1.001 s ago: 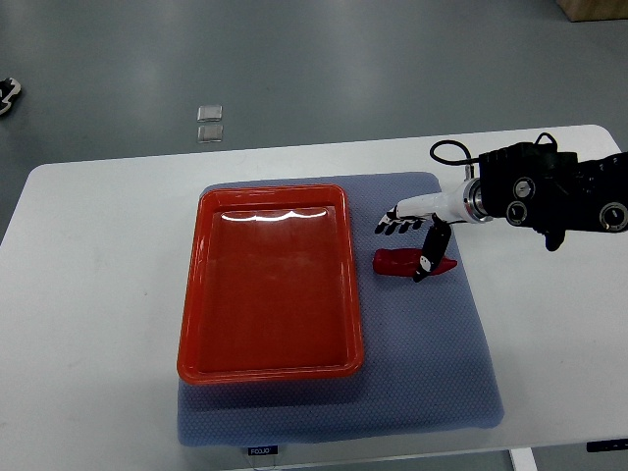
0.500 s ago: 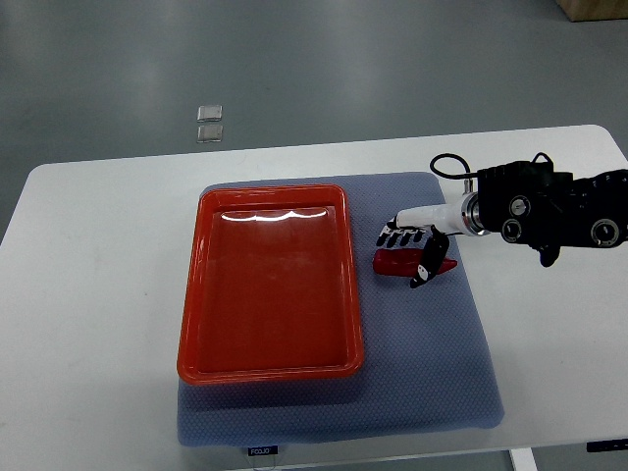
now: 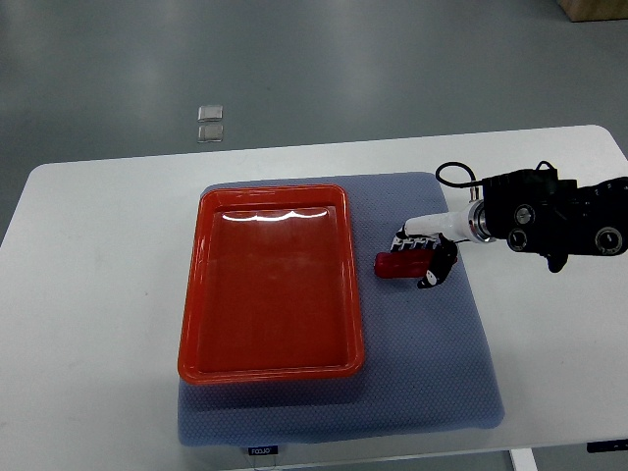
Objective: Place red pepper on red tray
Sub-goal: 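Close the right hand's fingers around the red pepper, then lift the pepper with the right hand and carry it over the tray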
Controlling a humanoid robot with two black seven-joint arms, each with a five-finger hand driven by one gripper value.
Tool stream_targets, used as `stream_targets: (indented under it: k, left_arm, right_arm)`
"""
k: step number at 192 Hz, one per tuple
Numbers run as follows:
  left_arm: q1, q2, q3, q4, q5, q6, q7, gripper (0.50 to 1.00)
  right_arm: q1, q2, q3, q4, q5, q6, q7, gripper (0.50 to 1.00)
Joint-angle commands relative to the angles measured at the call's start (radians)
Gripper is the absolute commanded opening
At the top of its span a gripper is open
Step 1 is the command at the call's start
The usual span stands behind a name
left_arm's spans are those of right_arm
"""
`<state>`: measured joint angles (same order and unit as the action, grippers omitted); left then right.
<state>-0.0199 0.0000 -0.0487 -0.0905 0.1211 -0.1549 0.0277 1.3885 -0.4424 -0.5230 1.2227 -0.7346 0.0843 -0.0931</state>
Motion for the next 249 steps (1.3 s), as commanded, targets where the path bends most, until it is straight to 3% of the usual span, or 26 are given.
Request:
stream_targets:
  k: [1, 22, 108, 127, 143, 249]
  left_arm:
    - [0.000, 0.000, 0.000, 0.000, 0.000, 0.000, 0.000, 1.000]
    - [0.000, 0.000, 0.000, 0.000, 0.000, 0.000, 0.000, 1.000]
    - [0.000, 0.000, 0.001, 0.000, 0.000, 0.000, 0.000, 1.000]
    - [0.000, 0.000, 0.001, 0.000, 0.000, 0.000, 0.000, 1.000]
    - [0.000, 0.000, 0.000, 0.000, 0.000, 0.000, 0.000, 1.000]
    - [0.000, 0.000, 0.000, 0.000, 0.000, 0.000, 0.000, 1.000]
  right_arm:
    - [0.001, -0.006, -0.002, 0.000, 0.000, 0.000, 0.000, 0.752]
    - [0.004, -0.007, -0.002, -0.002, -0.002, 0.000, 0.000, 0.699]
    - [-0.009, 0.016, 0.006, 0.000, -0.003, 0.000, 0.006, 0.648]
    - [-0.009, 0.019, 0.009, -0.002, -0.003, 0.000, 0.006, 0.594]
    - [-0.009, 0.019, 0.008, -0.002, -0.003, 0.003, 0.006, 0.500]
    - [0.073, -0.001, 0.018, -0.032, 0.000, 0.011, 0.010, 0.500]
